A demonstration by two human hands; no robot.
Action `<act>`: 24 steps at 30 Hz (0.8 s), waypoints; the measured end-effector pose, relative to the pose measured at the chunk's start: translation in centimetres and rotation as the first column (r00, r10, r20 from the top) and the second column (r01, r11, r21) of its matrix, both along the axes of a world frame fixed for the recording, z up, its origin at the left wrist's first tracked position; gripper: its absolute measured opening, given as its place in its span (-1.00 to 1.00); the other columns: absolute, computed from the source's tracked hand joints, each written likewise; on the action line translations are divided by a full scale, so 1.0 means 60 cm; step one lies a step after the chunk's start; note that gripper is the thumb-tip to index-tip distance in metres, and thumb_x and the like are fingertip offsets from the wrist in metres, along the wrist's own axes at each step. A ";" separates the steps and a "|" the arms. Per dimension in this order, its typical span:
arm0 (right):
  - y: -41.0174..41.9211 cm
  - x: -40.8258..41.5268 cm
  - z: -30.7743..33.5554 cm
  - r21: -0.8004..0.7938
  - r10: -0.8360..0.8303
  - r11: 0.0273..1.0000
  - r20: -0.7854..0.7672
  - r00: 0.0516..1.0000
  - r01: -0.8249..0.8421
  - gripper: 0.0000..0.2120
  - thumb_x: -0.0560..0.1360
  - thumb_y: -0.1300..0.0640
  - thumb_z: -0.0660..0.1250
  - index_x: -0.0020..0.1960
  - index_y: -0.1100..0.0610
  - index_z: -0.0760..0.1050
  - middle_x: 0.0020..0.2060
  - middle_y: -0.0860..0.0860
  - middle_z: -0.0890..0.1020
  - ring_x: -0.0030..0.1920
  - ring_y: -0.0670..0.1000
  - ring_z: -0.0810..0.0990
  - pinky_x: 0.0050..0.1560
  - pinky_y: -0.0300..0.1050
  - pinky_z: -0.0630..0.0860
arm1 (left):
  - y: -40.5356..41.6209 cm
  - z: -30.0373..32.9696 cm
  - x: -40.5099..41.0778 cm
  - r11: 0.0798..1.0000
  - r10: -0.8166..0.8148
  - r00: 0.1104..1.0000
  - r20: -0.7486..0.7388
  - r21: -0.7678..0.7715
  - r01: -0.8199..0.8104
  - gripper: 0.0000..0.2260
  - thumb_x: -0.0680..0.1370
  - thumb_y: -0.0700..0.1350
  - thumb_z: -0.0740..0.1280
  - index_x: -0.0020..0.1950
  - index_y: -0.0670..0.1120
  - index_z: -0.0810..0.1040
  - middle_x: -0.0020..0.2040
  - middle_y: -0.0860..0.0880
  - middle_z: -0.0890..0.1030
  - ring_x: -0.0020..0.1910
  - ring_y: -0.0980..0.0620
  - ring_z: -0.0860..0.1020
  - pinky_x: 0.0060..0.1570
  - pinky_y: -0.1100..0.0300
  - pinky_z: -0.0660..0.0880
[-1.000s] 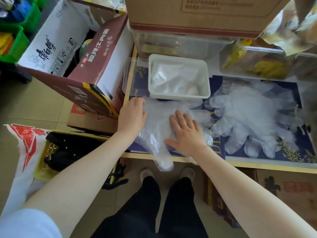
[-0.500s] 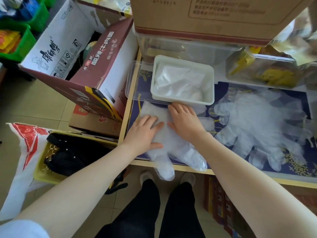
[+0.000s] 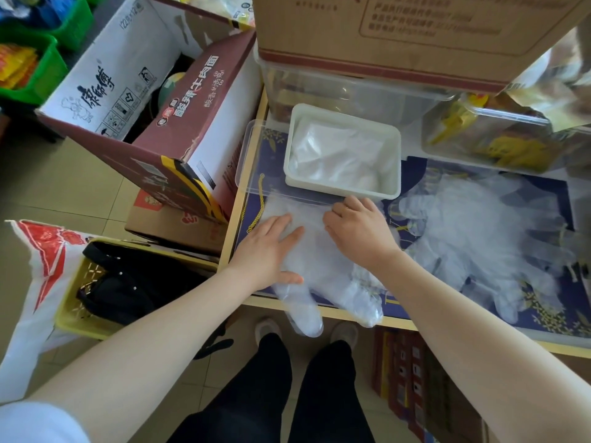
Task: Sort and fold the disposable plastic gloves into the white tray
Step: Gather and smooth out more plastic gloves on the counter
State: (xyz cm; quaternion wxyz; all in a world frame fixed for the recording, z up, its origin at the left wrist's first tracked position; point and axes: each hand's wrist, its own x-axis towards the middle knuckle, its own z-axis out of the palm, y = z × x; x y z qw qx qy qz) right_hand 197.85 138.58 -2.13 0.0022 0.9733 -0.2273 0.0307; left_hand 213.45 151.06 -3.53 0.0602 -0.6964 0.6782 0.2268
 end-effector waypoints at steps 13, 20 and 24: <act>-0.002 -0.042 0.037 0.000 -0.434 0.898 -0.160 0.887 0.440 -0.69 0.33 0.36 0.33 0.07 0.23 0.48 -0.05 0.15 0.57 -0.06 0.22 0.54 -0.14 0.01 0.43 | -0.001 0.001 0.001 1.000 -0.009 1.000 -0.013 -0.021 0.009 -0.19 0.44 0.32 0.25 0.54 0.04 -0.03 0.54 -0.06 -0.06 0.50 -0.08 -0.06 0.43 0.05 0.02; 0.036 -0.003 -0.014 0.018 0.003 1.000 -0.298 0.954 0.002 -0.58 0.42 0.06 0.24 0.21 0.21 0.53 0.22 0.13 0.56 0.29 0.14 0.48 0.39 0.05 0.11 | -0.005 0.004 0.002 0.999 -0.045 0.999 0.030 -0.020 0.046 -0.17 0.42 0.35 0.24 0.54 0.02 0.00 0.54 -0.09 -0.03 0.49 -0.11 -0.03 0.43 0.04 0.01; 0.019 -0.021 -0.015 0.131 -0.043 0.986 -0.410 0.911 0.105 -0.38 0.51 -0.14 0.22 0.47 0.11 0.21 0.46 0.11 0.27 0.46 0.19 0.20 0.46 0.10 -0.11 | -0.001 0.010 0.002 1.000 -0.010 1.000 -0.013 -0.025 0.009 -0.18 0.42 0.31 0.28 0.53 0.01 0.02 0.54 -0.07 -0.02 0.49 -0.09 -0.03 0.44 0.07 -0.03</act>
